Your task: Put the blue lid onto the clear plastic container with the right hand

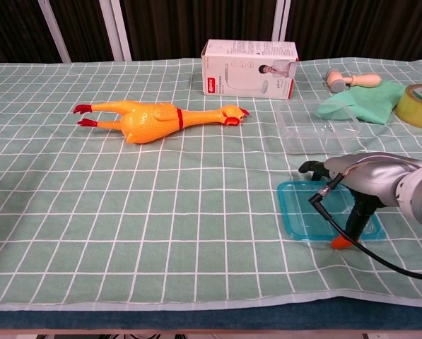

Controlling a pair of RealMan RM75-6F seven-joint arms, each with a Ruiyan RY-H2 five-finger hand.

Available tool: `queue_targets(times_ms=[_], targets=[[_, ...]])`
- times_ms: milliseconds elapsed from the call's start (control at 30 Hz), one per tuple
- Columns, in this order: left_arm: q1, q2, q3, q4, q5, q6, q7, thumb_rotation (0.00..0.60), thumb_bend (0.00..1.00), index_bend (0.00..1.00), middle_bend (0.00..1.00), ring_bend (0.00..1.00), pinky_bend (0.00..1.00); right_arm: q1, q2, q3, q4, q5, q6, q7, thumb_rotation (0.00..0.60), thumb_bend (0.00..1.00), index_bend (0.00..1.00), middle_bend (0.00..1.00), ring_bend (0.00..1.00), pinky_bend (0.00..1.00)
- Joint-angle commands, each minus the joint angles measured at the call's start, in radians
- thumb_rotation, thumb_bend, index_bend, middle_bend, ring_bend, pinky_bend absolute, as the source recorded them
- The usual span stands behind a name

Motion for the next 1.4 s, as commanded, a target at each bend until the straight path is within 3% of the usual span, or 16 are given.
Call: queue_targets(times_ms=[33,333,967,1400], targets=[[0.0,0.001,0.001,0.0,-0.001,-0.002,0.0,0.6,0.79,0.09,0.0,0.0,0.0,-0.007,-0.001,-0.003,0.002,-0.018,0.003,0.016,0.6,0.18,0.0,0.44,0.08,0.0],[0.0,0.001,0.002,-0.004,-0.004,-0.005,-0.002,0.6,0.79,0.09,0.0,0.0,0.0,-0.02,-0.001,-0.016,0.0,-0.067,0.014,0.031,0.6,0.18,0.0,0.46,0.11,0.0],[-0.001,0.003,0.002,-0.005,-0.006,-0.006,-0.003,0.6,0.79,0.09,0.0,0.0,0.0,-0.012,0.019,-0.011,-0.034,-0.045,0.031,-0.012,0.6,0.18,0.0,0.47,0.12,0.0],[0.0,0.004,0.003,-0.007,-0.001,-0.002,-0.004,0.6,0.79,0.09,0.0,0.0,0.0,-0.014,0.074,-0.007,-0.133,-0.069,0.089,-0.043,0.6,0.18,0.0,0.47,0.12,0.0]])
